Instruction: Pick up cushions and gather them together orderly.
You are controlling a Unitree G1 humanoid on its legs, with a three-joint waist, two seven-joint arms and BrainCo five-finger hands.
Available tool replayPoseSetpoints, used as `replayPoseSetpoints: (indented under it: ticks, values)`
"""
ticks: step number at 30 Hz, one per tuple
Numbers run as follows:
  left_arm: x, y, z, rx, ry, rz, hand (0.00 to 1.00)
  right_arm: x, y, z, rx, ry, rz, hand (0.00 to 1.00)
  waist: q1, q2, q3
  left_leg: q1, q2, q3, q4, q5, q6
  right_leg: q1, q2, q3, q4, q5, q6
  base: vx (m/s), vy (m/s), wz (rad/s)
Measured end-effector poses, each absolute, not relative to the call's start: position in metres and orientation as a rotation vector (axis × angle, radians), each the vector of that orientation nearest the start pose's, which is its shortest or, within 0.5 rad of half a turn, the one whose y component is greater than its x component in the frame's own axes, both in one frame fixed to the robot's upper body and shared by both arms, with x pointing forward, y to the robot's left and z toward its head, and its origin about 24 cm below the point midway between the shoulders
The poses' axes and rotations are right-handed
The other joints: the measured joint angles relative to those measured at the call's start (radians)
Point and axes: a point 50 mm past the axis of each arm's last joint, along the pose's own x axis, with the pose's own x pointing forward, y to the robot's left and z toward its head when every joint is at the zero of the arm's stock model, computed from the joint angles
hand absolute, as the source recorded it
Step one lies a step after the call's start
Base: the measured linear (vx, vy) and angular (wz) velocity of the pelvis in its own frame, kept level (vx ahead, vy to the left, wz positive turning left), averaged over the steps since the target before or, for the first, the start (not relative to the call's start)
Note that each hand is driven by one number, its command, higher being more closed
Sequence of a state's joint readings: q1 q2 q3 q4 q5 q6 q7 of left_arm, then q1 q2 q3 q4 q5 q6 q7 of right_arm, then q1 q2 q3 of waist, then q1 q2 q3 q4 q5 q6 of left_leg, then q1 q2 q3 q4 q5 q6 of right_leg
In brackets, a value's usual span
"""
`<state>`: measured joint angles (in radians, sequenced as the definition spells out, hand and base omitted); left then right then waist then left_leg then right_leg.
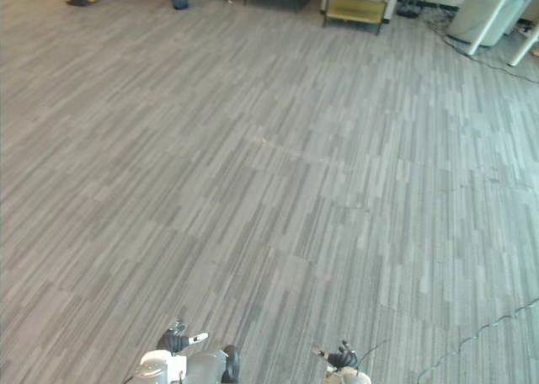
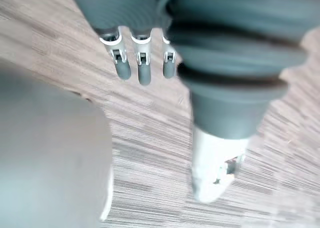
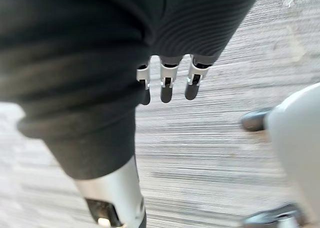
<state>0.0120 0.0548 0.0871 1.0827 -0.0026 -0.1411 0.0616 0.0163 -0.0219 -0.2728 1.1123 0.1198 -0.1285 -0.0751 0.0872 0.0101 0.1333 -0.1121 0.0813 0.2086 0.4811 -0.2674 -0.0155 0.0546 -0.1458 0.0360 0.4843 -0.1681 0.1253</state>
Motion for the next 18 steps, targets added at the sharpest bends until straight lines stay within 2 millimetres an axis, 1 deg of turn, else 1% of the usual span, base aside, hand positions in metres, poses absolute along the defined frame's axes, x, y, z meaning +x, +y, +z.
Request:
replayPoseSetpoints:
  ticks: [1, 2, 3, 4, 5, 6, 7, 8, 9, 10, 11, 12, 13, 14, 15, 16, 17, 18]
  values:
    - [0.124, 0.178, -0.154, 0.034, 0.957, 0.146, 0.00, 0.116, -0.200, -0.156, 0.166, 0.969, -0.405, 0.00, 0.003, 0.017, -0.013, 0.113, -0.005, -0.007, -0.136, -0.017, 0.005, -0.086, -0.006, -0.030, 0.175, -0.004, 0.094, 0.36, 0.016, -0.88]
    - [0.126, 0.181, -0.154, 0.060, 0.971, 0.128, 0.00, 0.127, -0.199, -0.153, 0.172, 0.944, -0.384, 0.00, -0.009, 0.010, 0.019, 0.215, -0.015, 0.007, -0.218, -0.024, 0.011, -0.177, -0.038, -0.119, 0.371, -0.091, 0.005, 0.38, -0.006, -0.65]
    - [0.125, 0.180, -0.155, 0.061, 0.978, 0.125, 0.00, 0.128, -0.200, -0.152, 0.168, 0.940, -0.384, 0.00, -0.012, 0.011, 0.020, 0.235, -0.008, 0.011, -0.232, -0.024, 0.011, -0.202, -0.042, -0.169, 0.395, -0.113, -0.037, 0.38, -0.020, -0.46]
    - [0.125, 0.180, -0.155, 0.063, 0.983, 0.124, 0.00, 0.129, -0.204, -0.151, 0.160, 0.934, -0.387, 0.00, -0.015, 0.023, 0.026, 0.272, 0.015, 0.031, -0.247, -0.024, 0.011, -0.247, -0.041, -0.280, 0.393, -0.152, -0.104, 0.29, -0.036, -0.30]
    - [0.125, 0.181, -0.155, 0.065, 0.981, 0.127, 0.00, 0.129, -0.204, -0.151, 0.159, 0.933, -0.387, 0.00, -0.017, 0.024, 0.028, 0.293, 0.032, 0.036, -0.249, -0.024, 0.011, -0.277, -0.035, -0.357, 0.347, -0.167, -0.129, 0.48, -0.100, -0.20]
    - [0.120, 0.183, -0.156, 0.070, 0.997, 0.127, 0.00, 0.130, -0.206, -0.150, 0.155, 0.921, -0.387, 0.00, -0.035, 0.022, 0.027, 0.323, 0.056, 0.029, -0.254, -0.024, 0.011, -0.314, -0.010, -0.414, 0.194, -0.150, -0.131, 0.50, -0.127, -0.01]
    - [0.120, 0.182, -0.157, 0.071, 1.000, 0.123, 0.00, 0.130, -0.207, -0.149, 0.153, 0.919, -0.387, 0.00, -0.037, 0.020, 0.028, 0.330, 0.062, 0.027, -0.254, -0.024, 0.011, -0.329, -0.002, -0.414, 0.135, -0.131, -0.131, 0.44, -0.147, 0.21]
    - [0.120, 0.180, -0.157, 0.078, 0.997, 0.108, 0.00, 0.125, -0.209, -0.150, 0.150, 0.927, -0.395, 0.00, -0.039, 0.017, 0.027, 0.347, 0.066, 0.021, -0.255, -0.024, 0.011, -0.359, 0.009, -0.393, 0.006, -0.060, -0.125, 0.50, -0.209, 0.31]
    - [0.119, 0.181, -0.156, 0.083, 0.997, 0.108, 0.00, 0.117, -0.214, -0.151, 0.140, 0.937, -0.407, 0.00, -0.044, 0.003, 0.023, 0.373, 0.051, -0.006, -0.255, -0.029, -0.004, -0.372, 0.011, -0.337, -0.162, 0.150, -0.129, 0.52, -0.229, 0.34]
    - [0.119, 0.182, -0.157, 0.083, 1.002, 0.116, 0.00, 0.117, -0.218, -0.151, 0.134, 0.936, -0.411, 0.00, -0.052, 0.006, 0.023, 0.384, 0.054, -0.022, -0.254, -0.034, -0.014, -0.368, 0.019, -0.330, -0.150, 0.181, -0.155, 0.70, -0.293, -0.03]
    - [0.119, 0.172, -0.158, 0.057, 1.005, 0.101, 0.00, 0.125, -0.228, -0.146, 0.099, 0.917, -0.408, 0.00, -0.046, 0.068, 0.015, 0.391, 0.100, -0.053, -0.236, -0.010, -0.062, -0.372, 0.066, -0.323, -0.102, 0.125, -0.159, 0.49, -0.207, -0.23]
    - [0.119, 0.170, -0.158, 0.052, 1.004, 0.098, 0.00, 0.127, -0.230, -0.146, 0.094, 0.914, -0.407, 0.00, -0.046, 0.073, 0.019, 0.392, 0.101, -0.064, -0.224, 0.001, -0.073, -0.375, 0.071, -0.319, -0.085, 0.109, -0.163, 0.47, -0.198, -0.42]
    - [0.117, 0.165, -0.159, 0.035, 1.011, 0.100, 0.00, 0.127, -0.231, -0.145, 0.081, 0.921, -0.398, 0.00, -0.046, 0.084, 0.020, 0.380, 0.110, -0.088, -0.171, 0.036, -0.096, -0.368, 0.085, -0.314, -0.067, 0.075, -0.178, 0.38, -0.191, -0.30]
    - [0.117, 0.165, -0.159, 0.014, 1.012, 0.118, 0.00, 0.126, -0.230, -0.146, 0.082, 0.927, -0.394, 0.00, -0.046, 0.088, 0.018, 0.346, 0.118, -0.109, -0.078, 0.078, -0.110, -0.348, 0.102, -0.309, -0.075, 0.056, -0.186, 0.38, -0.187, -0.34]
    - [0.118, 0.165, -0.159, 0.006, 1.010, 0.127, 0.00, 0.125, -0.228, -0.147, 0.083, 0.932, -0.388, 0.00, -0.050, 0.086, 0.020, 0.289, 0.129, -0.132, 0.058, 0.149, -0.107, -0.309, 0.118, -0.306, -0.104, 0.043, -0.188, 0.47, -0.228, -0.26]
    - [0.120, 0.168, -0.158, 0.007, 1.000, 0.131, 0.00, 0.122, -0.226, -0.149, 0.082, 0.942, -0.380, 0.00, -0.049, 0.076, 0.029, 0.211, 0.149, -0.146, 0.232, 0.231, -0.107, -0.249, 0.137, -0.301, -0.160, 0.035, -0.195, 0.46, -0.169, -0.20]
    - [0.120, 0.170, -0.157, 0.005, 0.995, 0.139, 0.00, 0.124, -0.222, -0.149, 0.086, 0.940, -0.372, 0.00, -0.046, 0.083, 0.040, 0.143, 0.168, -0.134, 0.405, 0.194, -0.090, -0.172, 0.159, -0.292, -0.212, 0.024, -0.209, 0.46, -0.139, -0.20]
    - [0.123, 0.171, -0.156, 0.005, 0.982, 0.142, 0.00, 0.119, -0.222, -0.151, 0.091, 0.959, -0.380, 0.00, -0.042, 0.077, 0.050, 0.088, 0.169, -0.117, 0.506, 0.130, -0.070, -0.108, 0.168, -0.285, -0.252, 0.019, -0.217, 0.51, -0.098, -0.35]
